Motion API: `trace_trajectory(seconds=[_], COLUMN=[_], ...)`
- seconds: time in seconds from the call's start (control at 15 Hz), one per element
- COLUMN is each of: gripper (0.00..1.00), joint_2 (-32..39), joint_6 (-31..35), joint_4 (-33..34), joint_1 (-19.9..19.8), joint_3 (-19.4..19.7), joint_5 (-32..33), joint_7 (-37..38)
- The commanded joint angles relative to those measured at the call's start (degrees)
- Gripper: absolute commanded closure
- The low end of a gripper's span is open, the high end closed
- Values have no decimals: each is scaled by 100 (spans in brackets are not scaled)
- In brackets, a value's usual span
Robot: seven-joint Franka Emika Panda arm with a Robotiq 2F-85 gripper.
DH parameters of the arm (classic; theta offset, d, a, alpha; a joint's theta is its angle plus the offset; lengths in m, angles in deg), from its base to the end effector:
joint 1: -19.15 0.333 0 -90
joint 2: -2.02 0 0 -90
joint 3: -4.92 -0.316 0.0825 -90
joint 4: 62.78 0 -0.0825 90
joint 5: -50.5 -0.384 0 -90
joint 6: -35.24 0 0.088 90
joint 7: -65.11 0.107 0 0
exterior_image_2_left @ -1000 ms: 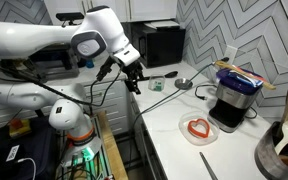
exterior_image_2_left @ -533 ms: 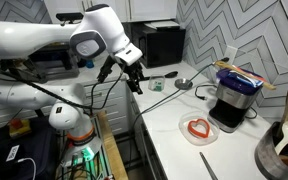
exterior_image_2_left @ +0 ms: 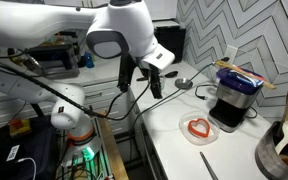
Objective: Remove the cookie cutter from the clear bowl on the right and put it on the counter.
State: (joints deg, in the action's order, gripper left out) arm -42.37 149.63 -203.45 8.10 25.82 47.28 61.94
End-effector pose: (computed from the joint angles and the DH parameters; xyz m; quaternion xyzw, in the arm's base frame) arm 0.2924 -0.2070 0.5637 -0.9534 0.2212 -0.1723 0.1110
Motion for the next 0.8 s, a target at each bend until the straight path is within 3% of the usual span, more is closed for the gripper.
trace_trajectory(seconds=[0.0,0.2,0.27,0.47,0.67,0.73], gripper=[0,0,0,0,0,0], joint_2=[1461,2340,1737,2368,2422,2501], joint_6=[-381,-487,-247,-253,-289,19], joint_4=[1098,1424,1038,1311,1383,1321], joint_1=[349,44,-43,-82,-97,-149], joint_3=[272,130,-42,-41,-38,-28], joint_5=[-253,-611,-513,-596,-598,-561], joint_7=[233,327,134,184,202,192])
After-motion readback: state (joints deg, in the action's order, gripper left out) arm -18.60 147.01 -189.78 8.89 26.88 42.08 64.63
